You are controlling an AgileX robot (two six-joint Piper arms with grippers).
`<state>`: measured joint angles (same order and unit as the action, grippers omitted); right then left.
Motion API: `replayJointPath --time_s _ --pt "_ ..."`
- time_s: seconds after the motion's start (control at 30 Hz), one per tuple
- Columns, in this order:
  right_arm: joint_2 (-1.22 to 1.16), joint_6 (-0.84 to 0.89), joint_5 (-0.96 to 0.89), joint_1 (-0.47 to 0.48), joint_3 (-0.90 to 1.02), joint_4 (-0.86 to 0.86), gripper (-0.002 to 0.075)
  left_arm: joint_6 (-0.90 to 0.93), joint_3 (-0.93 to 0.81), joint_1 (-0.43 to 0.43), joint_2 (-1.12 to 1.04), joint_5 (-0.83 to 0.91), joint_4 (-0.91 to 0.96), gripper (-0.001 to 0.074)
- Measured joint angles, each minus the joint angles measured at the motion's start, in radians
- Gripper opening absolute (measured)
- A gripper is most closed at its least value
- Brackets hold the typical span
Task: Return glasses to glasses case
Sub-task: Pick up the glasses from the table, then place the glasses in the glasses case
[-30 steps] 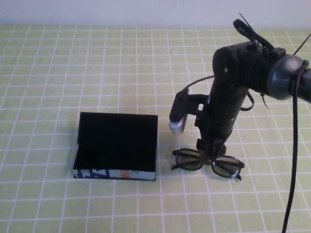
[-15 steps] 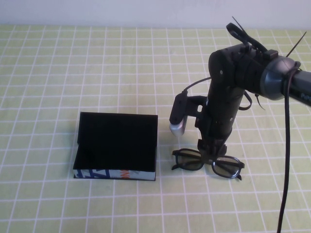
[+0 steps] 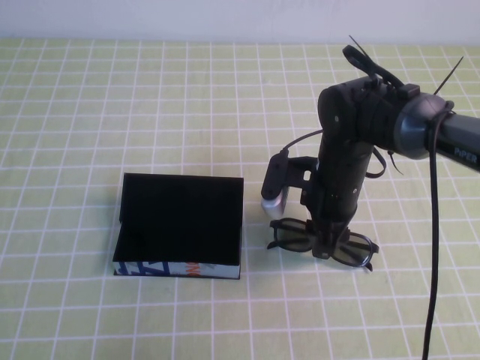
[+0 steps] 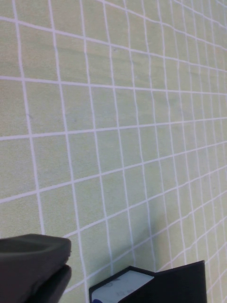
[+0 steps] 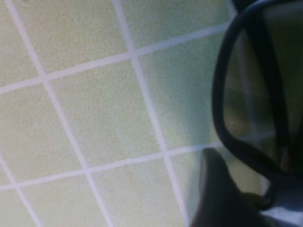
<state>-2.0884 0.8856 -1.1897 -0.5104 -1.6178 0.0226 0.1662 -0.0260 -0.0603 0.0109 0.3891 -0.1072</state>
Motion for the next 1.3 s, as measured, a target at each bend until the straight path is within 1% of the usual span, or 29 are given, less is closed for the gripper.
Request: replayJointPath --time_s 0.23,0.33,0.5,0.73,0.83,0.93,1.07,1.3 --pt "0.000 0.000 -0.012 0.000 0.000 0.000 0.0237 0.000 0.000 0.000 0.000 0.000 0.000 -0.0002" --pt "0.000 0.000 -0.018 0.000 0.000 0.000 0.0185 0.000 0.000 0.000 0.000 0.000 0.000 -0.0002" --pt "0.004 0.000 -0.024 0.000 -0.002 0.002 0.0071 0.000 0.000 0.000 0.000 0.000 0.000 -0.0002" --pt "0.020 -0.002 -0.025 -0.004 -0.002 -0.004 0.0071 0.000 0.000 0.000 0.000 0.000 0.000 -0.0002" --pt "0.064 -0.014 -0.025 -0.031 -0.002 -0.016 0.0071 0.000 0.000 0.000 0.000 0.000 0.000 -0.0002" --pt "0.122 -0.020 -0.029 -0.087 -0.016 -0.023 0.0071 0.000 0.000 0.000 0.000 0.000 0.000 -0.0002" --pt "0.139 -0.024 -0.031 -0.176 -0.103 -0.023 0.0071 0.000 0.000 0.000 0.000 0.000 0.000 -0.0002" --pt "0.018 -0.025 -0.034 -0.304 -0.293 -0.023 0.0071 0.000 0.000 0.000 0.000 0.000 0.000 -0.0002"
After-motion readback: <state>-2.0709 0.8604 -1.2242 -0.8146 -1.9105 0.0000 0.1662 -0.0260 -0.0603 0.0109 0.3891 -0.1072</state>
